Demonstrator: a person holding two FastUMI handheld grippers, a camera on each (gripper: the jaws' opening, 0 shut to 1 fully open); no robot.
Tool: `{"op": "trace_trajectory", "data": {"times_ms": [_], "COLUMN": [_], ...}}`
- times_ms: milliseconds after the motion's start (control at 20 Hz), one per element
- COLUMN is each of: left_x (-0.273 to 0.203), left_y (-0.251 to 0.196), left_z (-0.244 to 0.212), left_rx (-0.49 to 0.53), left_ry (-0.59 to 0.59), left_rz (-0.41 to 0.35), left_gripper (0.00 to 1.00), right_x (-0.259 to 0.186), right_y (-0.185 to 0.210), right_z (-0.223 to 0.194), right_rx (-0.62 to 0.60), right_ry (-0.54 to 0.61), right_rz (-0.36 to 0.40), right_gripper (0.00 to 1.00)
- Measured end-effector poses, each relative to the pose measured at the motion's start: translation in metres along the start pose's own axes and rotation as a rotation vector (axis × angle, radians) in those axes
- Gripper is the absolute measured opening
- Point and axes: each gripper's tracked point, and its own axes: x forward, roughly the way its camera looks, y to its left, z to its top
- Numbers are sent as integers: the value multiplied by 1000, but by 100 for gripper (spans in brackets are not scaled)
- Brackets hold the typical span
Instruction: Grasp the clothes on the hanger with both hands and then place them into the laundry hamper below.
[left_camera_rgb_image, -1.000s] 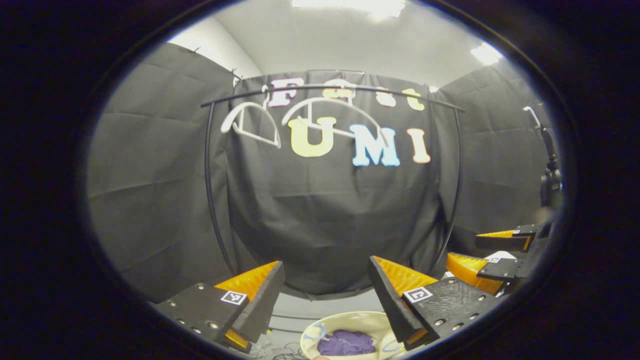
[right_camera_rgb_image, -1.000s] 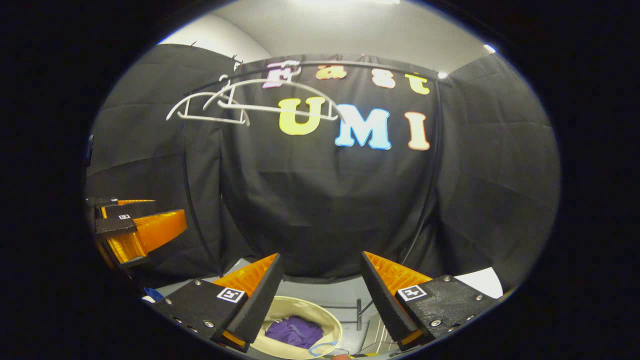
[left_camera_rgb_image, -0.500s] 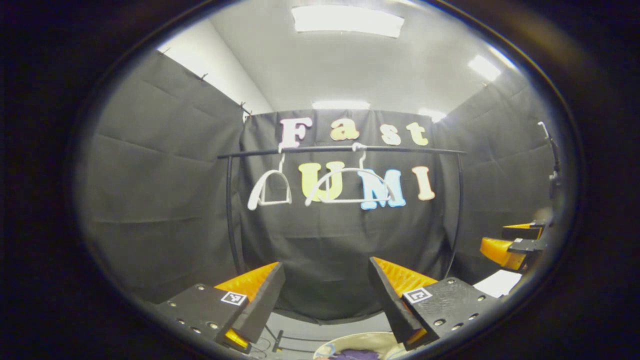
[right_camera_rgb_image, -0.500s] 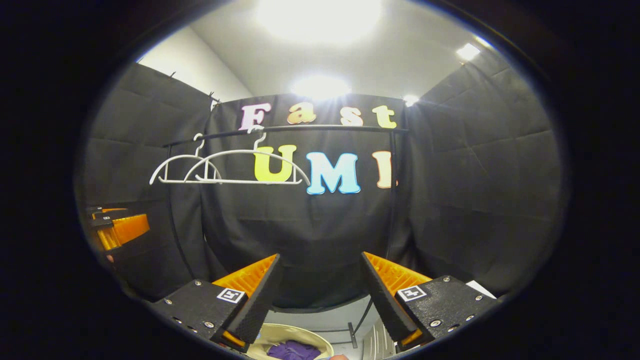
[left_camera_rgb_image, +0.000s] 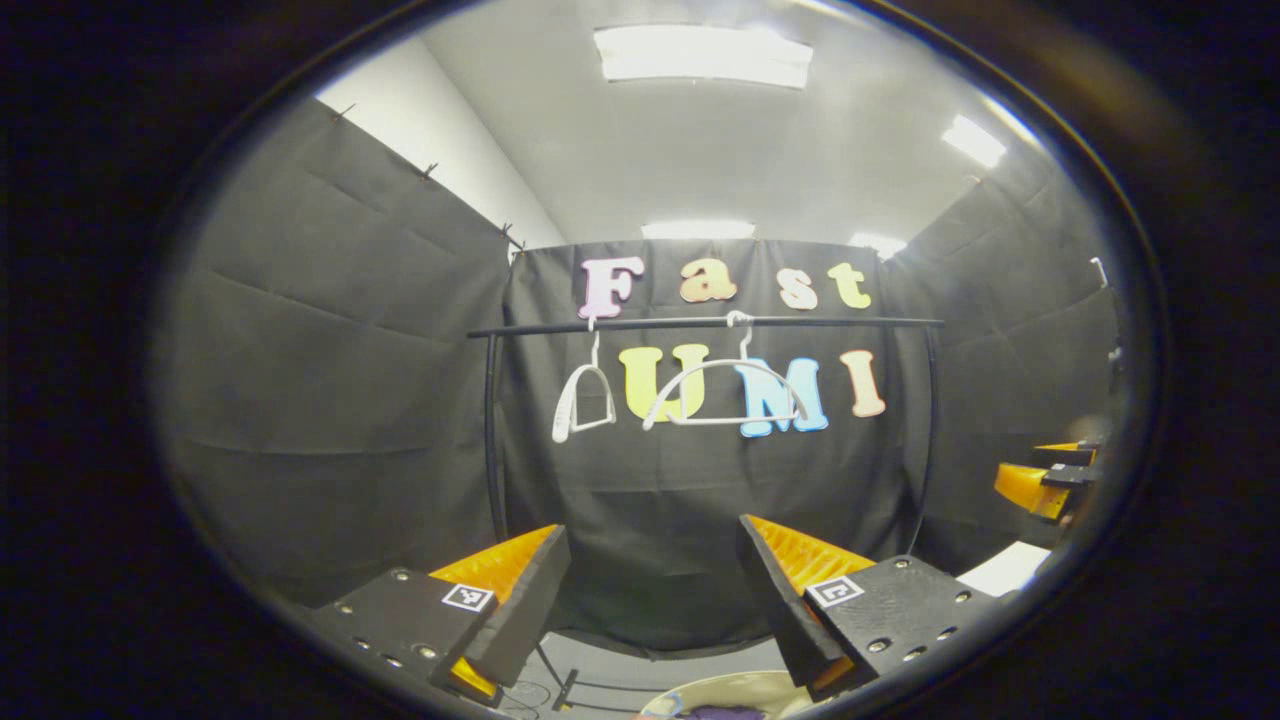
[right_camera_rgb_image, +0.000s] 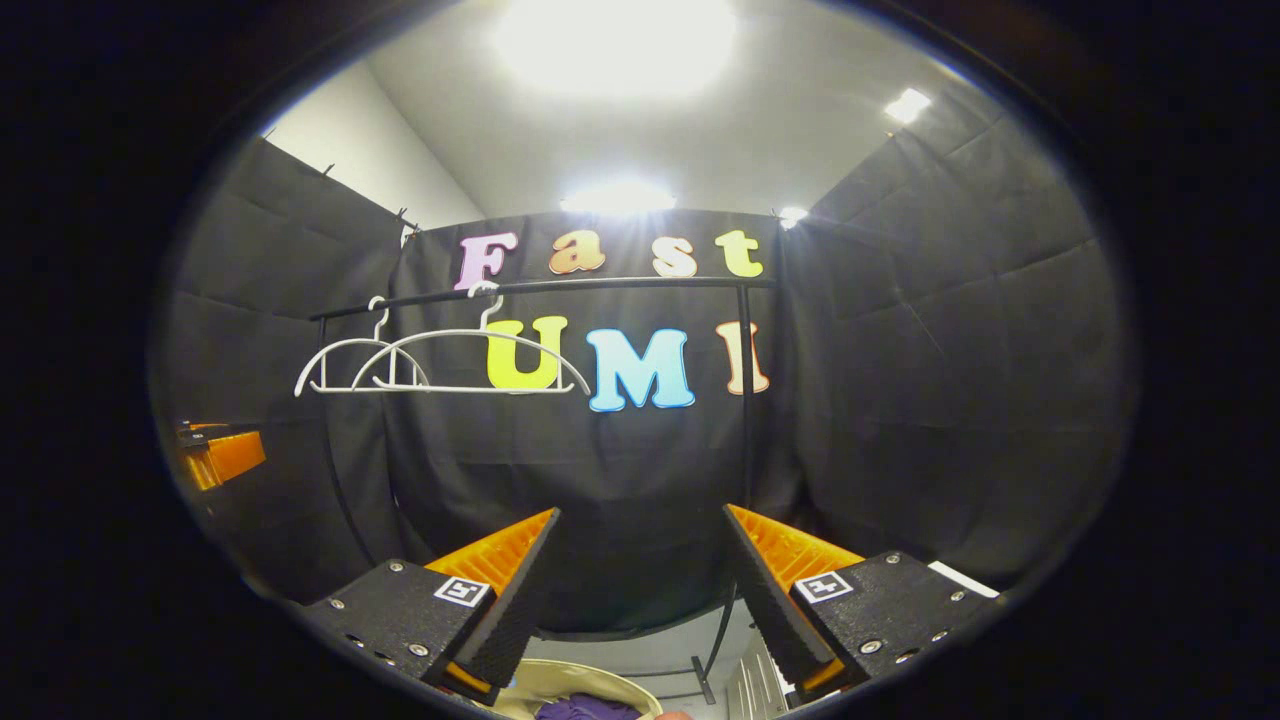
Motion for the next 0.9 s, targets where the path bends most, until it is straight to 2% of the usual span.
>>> {"op": "trace_trajectory", "data": {"times_ms": [150,200,300,350,400,650,700,750,900], "left_x": [-2,-2,-1,1,0,0,-1,0,0], "left_y": [-6,-7,-9,-11,-14,-15,-16,-16,-15], "left_z": [-3,-3,-5,-5,-7,-6,-8,-8,-8], "left_rx": [-7,-10,-8,-12,-17,-15,-15,-14,-12], "left_ry": [3,3,4,6,7,5,5,5,3], "left_rz": [-3,-4,-4,-7,-10,-13,-13,-12,-9], "left_gripper": [100,96,100,97,100,100,97,100,100], "right_x": [-7,-6,-7,-7,-7,-10,-10,-10,-9], "right_y": [-4,-5,-6,-7,-8,-12,-12,-12,-12], "right_z": [-2,0,3,3,4,3,4,4,5], "right_rx": [-3,-4,-1,0,-1,-2,-5,-8,-13], "right_ry": [2,-5,-16,-21,-23,-24,-28,-26,-34], "right_rz": [-6,-13,-22,-25,-29,-35,-35,-34,-35], "right_gripper": [93,95,95,95,93,95,93,95,95]}}
